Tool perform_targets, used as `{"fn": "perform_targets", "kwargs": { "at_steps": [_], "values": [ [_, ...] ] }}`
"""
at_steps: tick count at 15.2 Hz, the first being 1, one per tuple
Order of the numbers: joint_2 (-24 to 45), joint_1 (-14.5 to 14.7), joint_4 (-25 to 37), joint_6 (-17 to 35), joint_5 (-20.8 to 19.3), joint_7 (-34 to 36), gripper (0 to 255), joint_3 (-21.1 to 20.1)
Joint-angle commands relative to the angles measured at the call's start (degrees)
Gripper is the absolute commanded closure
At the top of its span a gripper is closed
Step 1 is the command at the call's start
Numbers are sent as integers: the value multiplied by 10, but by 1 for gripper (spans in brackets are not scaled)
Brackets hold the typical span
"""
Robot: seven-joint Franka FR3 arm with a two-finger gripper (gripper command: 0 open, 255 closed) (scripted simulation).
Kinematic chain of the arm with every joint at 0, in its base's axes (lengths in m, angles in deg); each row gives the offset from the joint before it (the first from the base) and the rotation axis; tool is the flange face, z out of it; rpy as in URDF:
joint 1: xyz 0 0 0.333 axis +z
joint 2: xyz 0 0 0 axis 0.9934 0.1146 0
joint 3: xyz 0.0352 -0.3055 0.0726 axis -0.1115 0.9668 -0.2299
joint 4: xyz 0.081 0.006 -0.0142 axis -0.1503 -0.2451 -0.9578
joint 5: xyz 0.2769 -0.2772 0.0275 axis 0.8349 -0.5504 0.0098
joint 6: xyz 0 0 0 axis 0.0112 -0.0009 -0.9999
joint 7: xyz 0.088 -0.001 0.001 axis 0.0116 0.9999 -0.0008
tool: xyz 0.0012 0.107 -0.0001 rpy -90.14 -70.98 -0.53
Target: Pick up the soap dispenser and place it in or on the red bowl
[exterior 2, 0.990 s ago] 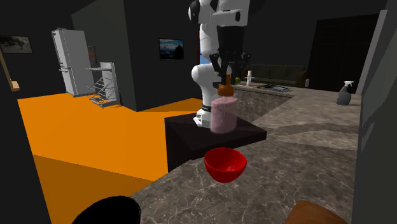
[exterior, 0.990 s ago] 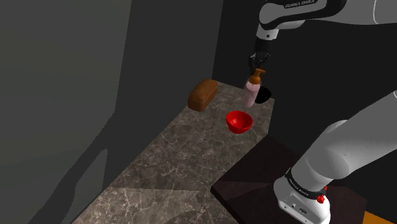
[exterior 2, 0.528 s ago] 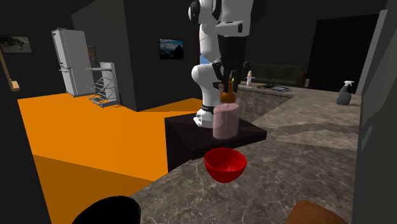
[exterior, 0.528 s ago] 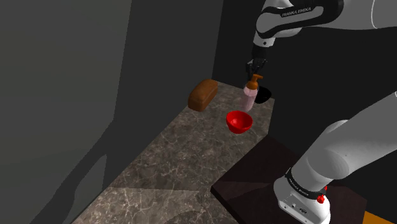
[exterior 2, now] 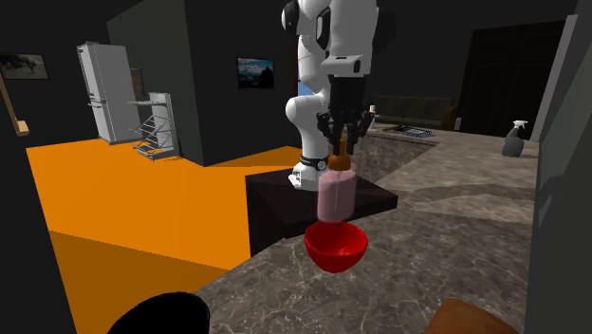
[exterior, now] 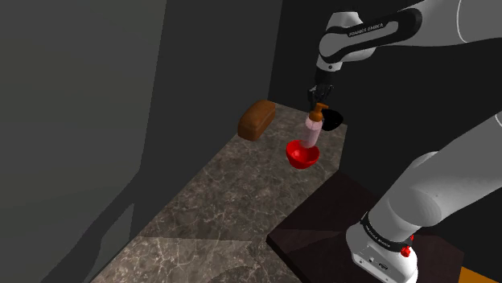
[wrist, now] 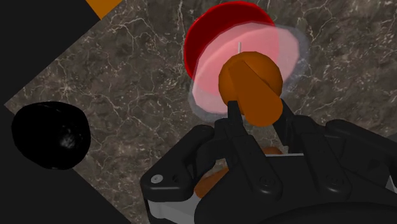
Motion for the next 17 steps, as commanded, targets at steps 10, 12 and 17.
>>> {"fn": "perform_targets", "kwargs": {
  "at_steps": [10, 12, 17],
  "values": [
    [36, 0, -53, 89, 6, -6, 255, 7],
    [45, 0, -62, 107, 8, -8, 255, 9],
    [45, 0, -62, 107, 8, -8, 255, 9]
  ]
}}
